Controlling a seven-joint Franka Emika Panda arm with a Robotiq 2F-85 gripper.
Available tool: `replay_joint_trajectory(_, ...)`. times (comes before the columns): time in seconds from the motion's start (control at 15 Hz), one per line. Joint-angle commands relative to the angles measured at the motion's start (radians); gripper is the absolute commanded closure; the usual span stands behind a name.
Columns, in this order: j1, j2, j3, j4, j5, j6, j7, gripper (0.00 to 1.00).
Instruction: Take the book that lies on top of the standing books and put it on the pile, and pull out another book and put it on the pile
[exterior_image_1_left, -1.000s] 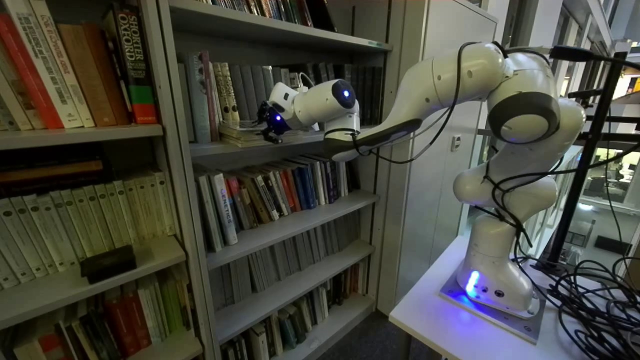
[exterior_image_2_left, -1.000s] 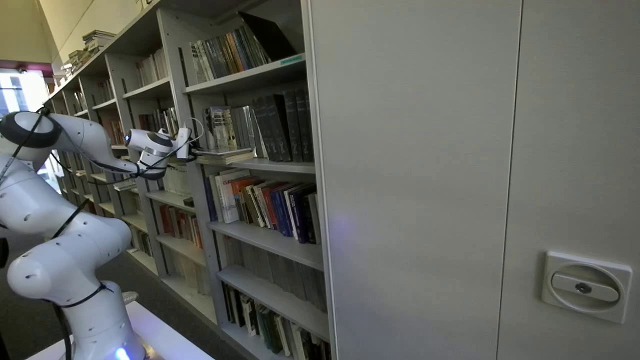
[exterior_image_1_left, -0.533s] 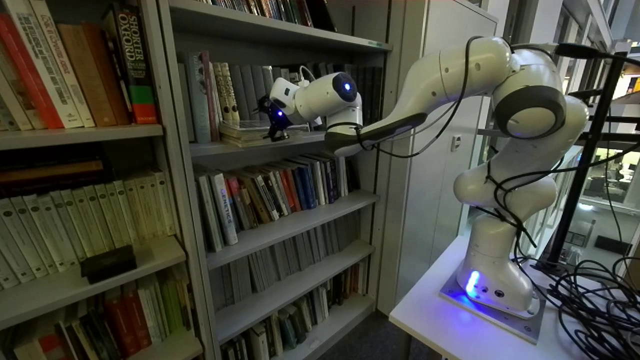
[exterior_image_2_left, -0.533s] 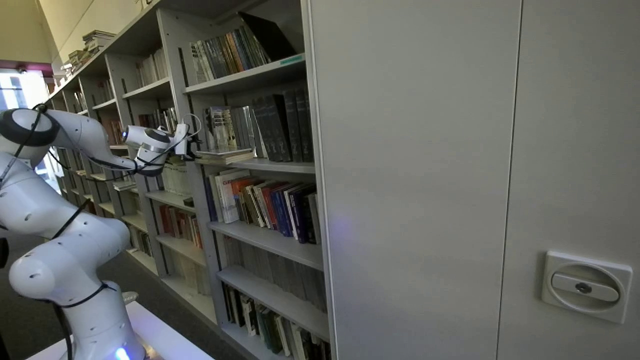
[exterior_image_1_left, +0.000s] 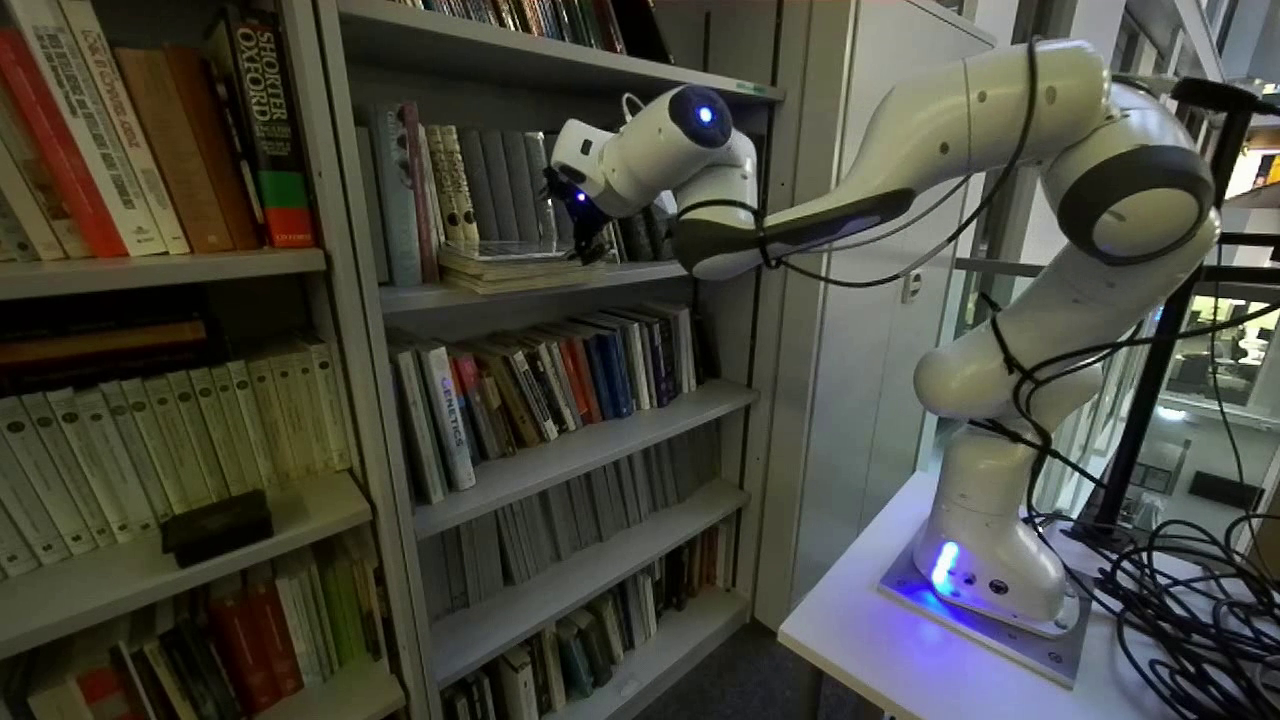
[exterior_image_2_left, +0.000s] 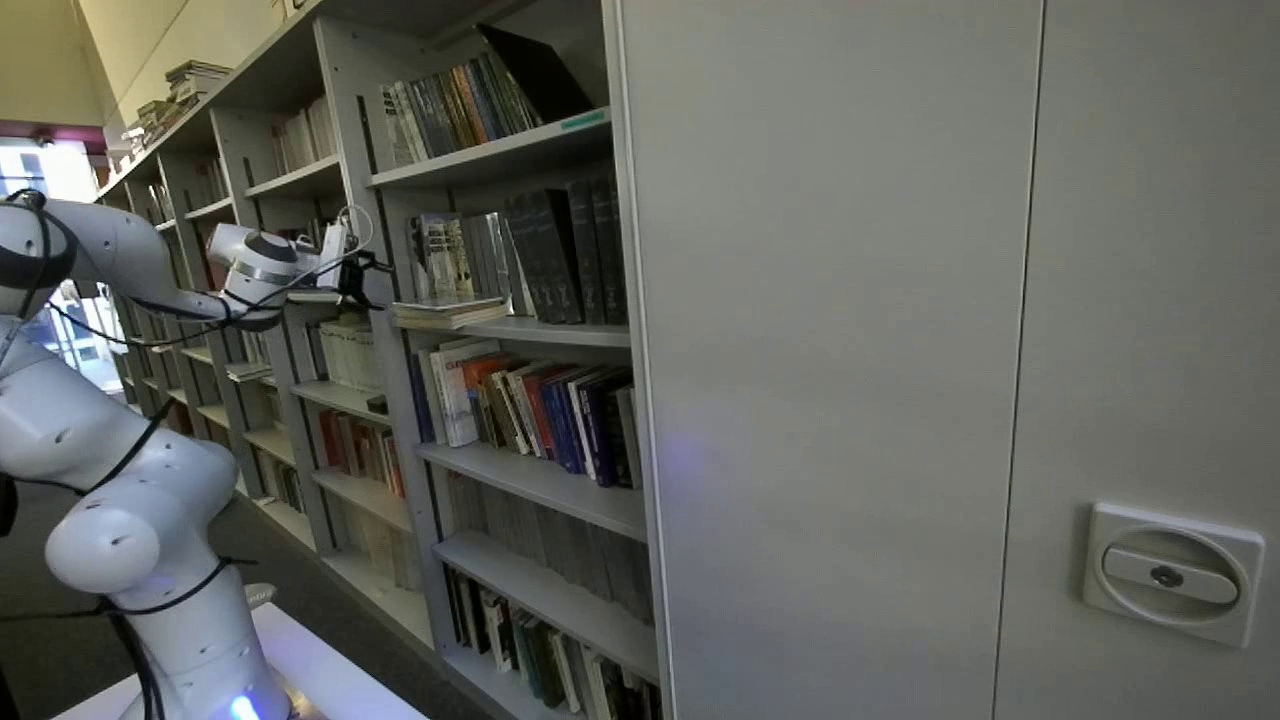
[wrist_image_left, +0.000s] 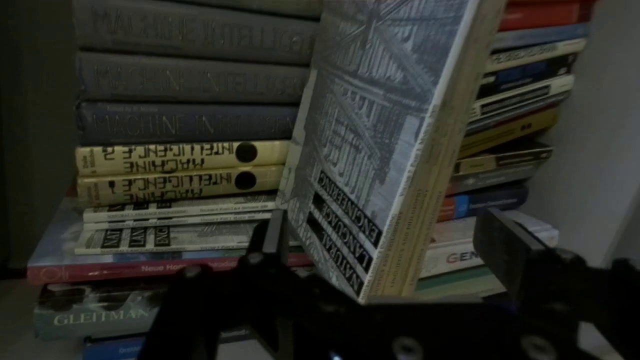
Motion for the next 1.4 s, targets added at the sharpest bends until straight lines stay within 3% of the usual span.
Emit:
replay_joint_trajectory(0.0, 0.256, 0.116, -0.158, 0.020, -0.002, -0.270, -0.062, 0.00)
replay_joint_trajectory(0.4, 0.625, 0.188, -0.423, 0.018, 0.043, -0.647, -0.068, 0.00)
replay_joint_trajectory(0.67, 0.831, 0.227, -0.623, 0.009, 0.201, -0.682, -0.070, 0.00)
replay_joint_trajectory(1.0, 0.953, 0.267, -0.780, 0.008, 0.413, -0.718, -0.051, 0.00)
replay_joint_trajectory(1.33, 0.986, 0.287, -0.835, 0.009, 0.538, -0.735, -0.049, 0.00)
